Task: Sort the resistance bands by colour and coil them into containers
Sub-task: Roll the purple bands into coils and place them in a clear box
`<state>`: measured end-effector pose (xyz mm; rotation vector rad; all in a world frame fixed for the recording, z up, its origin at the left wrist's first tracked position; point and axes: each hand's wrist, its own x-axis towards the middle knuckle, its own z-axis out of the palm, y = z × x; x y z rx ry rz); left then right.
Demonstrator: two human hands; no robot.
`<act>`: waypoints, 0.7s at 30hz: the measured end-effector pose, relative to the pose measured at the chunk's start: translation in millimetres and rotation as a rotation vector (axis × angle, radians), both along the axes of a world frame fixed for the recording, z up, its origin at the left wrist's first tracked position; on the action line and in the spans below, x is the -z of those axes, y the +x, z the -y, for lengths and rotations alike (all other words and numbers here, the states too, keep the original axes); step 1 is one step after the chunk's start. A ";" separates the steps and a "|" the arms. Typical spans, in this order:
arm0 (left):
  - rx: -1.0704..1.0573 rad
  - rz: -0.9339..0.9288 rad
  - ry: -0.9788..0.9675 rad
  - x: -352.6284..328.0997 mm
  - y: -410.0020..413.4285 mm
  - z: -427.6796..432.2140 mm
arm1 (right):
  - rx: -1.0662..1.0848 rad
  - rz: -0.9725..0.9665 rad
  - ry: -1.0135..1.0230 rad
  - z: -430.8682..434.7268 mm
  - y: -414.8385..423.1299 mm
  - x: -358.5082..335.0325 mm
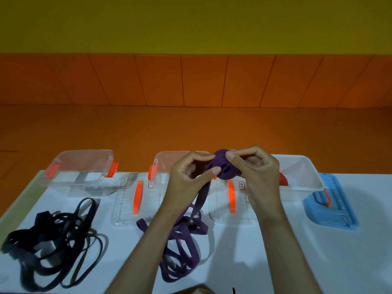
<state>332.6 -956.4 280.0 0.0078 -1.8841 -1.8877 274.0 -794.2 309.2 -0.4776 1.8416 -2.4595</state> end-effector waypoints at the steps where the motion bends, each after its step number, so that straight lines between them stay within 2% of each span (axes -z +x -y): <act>1: 0.004 0.003 -0.006 1.9 -0.7 1.4 | 0.003 0.015 0.016 0.4 0.4 1.9; 6: 0.026 0.020 -0.053 -2.3 0.5 7.5 | -0.127 -0.076 0.207 -6.1 -3.1 5.0; 10: -0.005 -0.017 -0.062 -6.1 -1.1 1.1 | -0.099 -0.219 0.299 -12.6 -11.9 -3.3; 17: 0.011 -0.050 -0.108 -12.3 -6.4 9.9 | -0.071 -0.156 0.040 0.9 -10.4 2.0; 21: 0.012 -0.064 -0.067 -16.3 -7.7 13.2 | -0.128 -0.131 0.027 0.3 -14.7 8.4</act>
